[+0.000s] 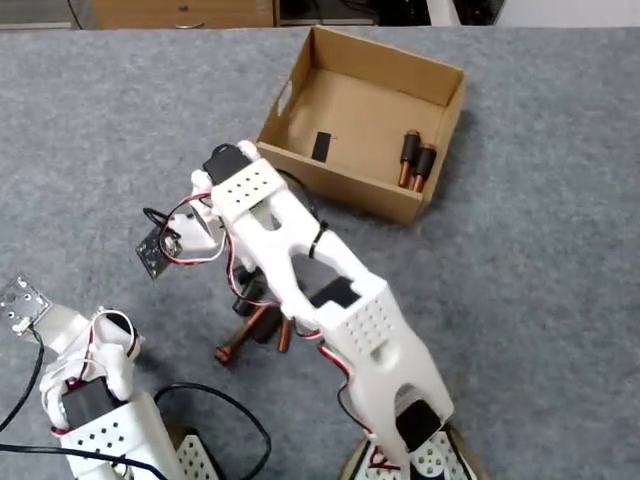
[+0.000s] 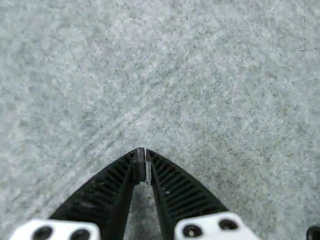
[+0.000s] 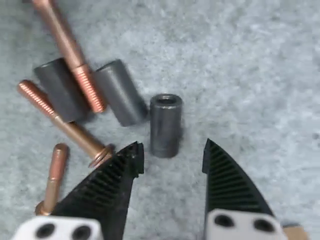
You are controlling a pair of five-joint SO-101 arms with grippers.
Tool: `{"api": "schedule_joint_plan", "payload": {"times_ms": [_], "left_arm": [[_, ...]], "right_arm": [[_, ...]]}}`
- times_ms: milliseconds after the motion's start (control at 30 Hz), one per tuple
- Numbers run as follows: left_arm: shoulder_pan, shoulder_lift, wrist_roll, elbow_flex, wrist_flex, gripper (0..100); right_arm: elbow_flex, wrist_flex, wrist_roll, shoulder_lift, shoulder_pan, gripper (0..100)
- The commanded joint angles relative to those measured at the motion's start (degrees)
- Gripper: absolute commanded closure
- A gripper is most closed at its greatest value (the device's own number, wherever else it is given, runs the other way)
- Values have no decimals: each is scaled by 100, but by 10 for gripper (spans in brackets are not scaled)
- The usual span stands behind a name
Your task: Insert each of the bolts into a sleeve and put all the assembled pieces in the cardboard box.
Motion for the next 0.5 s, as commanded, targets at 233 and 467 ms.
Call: {"api": "schedule_joint_plan", "payload": {"times_ms": [233,467], "left_arm": [[-70,-189,-35,62,-62,980],[-70,-189,-35,62,-62,980]], "right_arm": [[-268,431,70,127,40,811],[-321,105,70,629,40,811]]}}
